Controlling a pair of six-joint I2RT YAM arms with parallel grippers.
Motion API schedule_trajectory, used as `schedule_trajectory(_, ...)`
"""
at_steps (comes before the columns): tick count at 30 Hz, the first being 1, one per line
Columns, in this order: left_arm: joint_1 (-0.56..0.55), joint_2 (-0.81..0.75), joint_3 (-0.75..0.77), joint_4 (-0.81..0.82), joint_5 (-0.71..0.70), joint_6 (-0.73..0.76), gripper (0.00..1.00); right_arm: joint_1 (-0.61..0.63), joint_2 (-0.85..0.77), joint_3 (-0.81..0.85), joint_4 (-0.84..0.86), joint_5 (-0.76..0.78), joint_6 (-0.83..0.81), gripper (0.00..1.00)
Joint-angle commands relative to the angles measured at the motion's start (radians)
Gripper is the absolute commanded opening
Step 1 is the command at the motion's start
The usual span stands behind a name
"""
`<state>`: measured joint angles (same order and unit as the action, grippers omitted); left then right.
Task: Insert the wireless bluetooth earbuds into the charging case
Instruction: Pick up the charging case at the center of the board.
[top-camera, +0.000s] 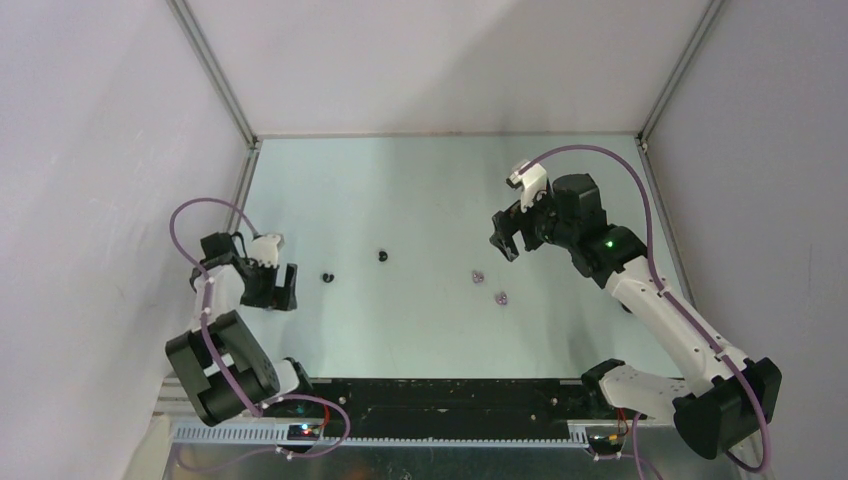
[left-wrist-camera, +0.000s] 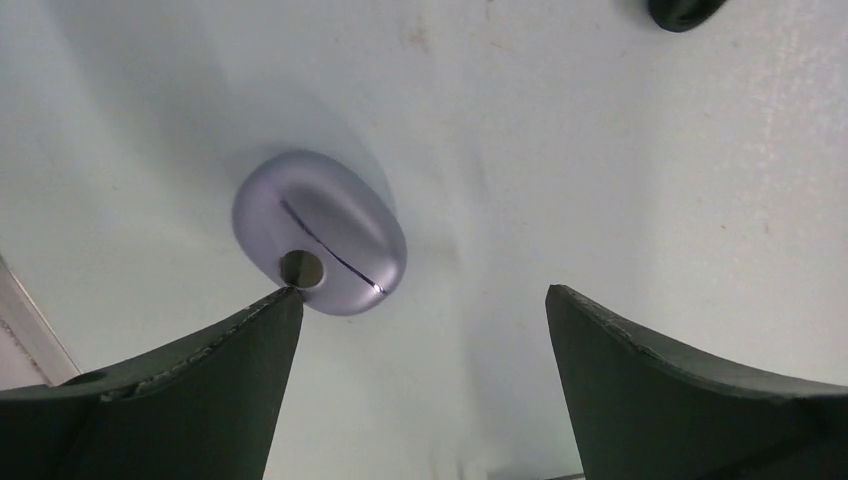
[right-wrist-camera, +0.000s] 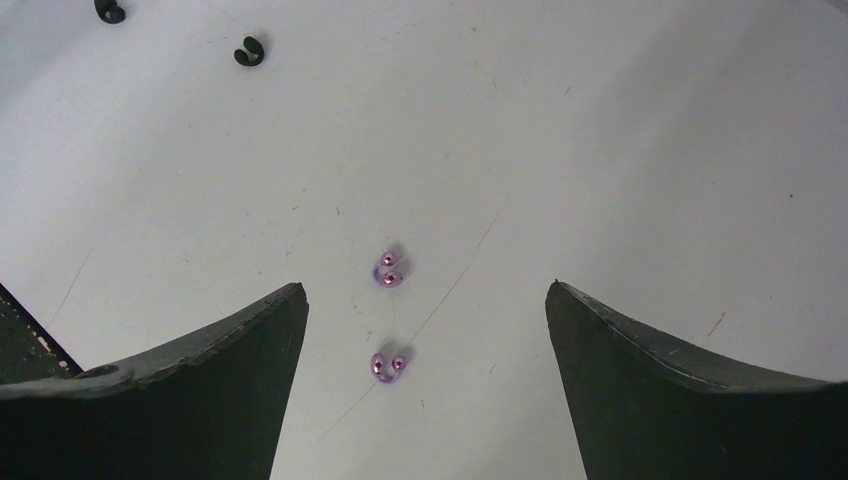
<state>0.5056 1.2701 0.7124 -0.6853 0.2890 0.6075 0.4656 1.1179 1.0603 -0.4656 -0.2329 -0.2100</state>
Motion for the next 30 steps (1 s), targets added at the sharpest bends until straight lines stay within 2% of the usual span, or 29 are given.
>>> schedule_trajectory(1, 0.009, -0.068, 0.036, -0.049, 0.072, 0.027, 0.99, -0.012, -0.026, -0.001, 0.035, -0.019, 0.015, 0.93)
schedule_trajectory(6, 0.008, -0.195, 0.035, 0.005, -0.017, 0.068, 0.99, -0.027, -0.023, -0.001, 0.033, -0.026, 0.018, 0.93)
schedule_trajectory(11, 0.007, -0.211, 0.107, -0.022, -0.07, 0.164, 0.99, -0.039, -0.009, -0.002, 0.034, -0.026, 0.026, 0.93)
schedule_trajectory(20, 0.007, 0.024, 0.168, -0.011, -0.13, 0.183, 0.99, -0.061, 0.018, -0.001, 0.038, -0.009, 0.029, 0.93)
schedule_trajectory(30, 0.008, 0.167, 0.169, 0.035, -0.121, 0.215, 0.99, -0.069, 0.04, -0.002, 0.042, 0.005, 0.035, 0.93)
